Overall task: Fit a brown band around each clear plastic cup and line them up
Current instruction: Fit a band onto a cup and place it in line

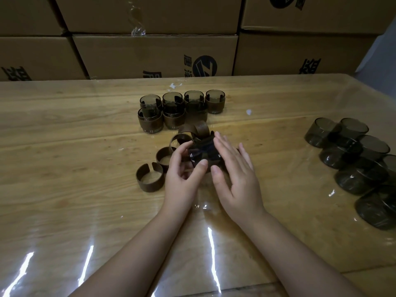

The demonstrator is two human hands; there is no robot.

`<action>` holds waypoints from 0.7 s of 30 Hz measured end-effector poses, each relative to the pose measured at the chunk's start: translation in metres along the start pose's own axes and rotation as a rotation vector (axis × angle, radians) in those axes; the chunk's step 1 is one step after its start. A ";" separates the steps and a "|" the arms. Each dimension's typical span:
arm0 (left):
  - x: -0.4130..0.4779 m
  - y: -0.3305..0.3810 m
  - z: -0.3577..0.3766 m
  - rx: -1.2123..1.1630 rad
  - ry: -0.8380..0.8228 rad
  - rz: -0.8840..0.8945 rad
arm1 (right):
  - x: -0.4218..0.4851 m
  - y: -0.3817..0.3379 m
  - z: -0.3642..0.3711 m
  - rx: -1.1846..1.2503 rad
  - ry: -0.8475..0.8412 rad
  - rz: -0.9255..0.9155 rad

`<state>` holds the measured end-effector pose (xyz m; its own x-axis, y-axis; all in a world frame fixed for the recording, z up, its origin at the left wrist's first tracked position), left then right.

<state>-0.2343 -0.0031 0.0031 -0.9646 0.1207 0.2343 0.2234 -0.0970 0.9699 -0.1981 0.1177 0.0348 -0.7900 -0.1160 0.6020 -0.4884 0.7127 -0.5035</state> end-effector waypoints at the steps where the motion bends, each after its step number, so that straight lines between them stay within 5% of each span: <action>1: 0.001 -0.001 0.000 -0.021 -0.011 -0.020 | 0.000 0.000 0.000 0.008 -0.009 0.008; 7: 0.003 -0.006 0.002 -0.129 -0.126 -0.100 | 0.000 0.005 0.004 0.057 -0.061 0.133; 21: 0.006 -0.008 -0.006 -0.319 -0.031 -0.135 | -0.002 0.009 0.010 0.068 -0.128 0.174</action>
<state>-0.2425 -0.0077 -0.0038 -0.9768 0.1828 0.1115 0.0341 -0.3811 0.9239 -0.2051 0.1178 0.0229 -0.9031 -0.0849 0.4210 -0.3606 0.6822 -0.6360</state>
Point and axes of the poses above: each hand's wrist, its own x-axis towards the middle knuckle, its own z-axis out of the palm, y = z × x, the point moved 5 cm from there along x, towards the middle knuckle, and after that the axes turned 7 degrees about -y, right-handed, at the moved point
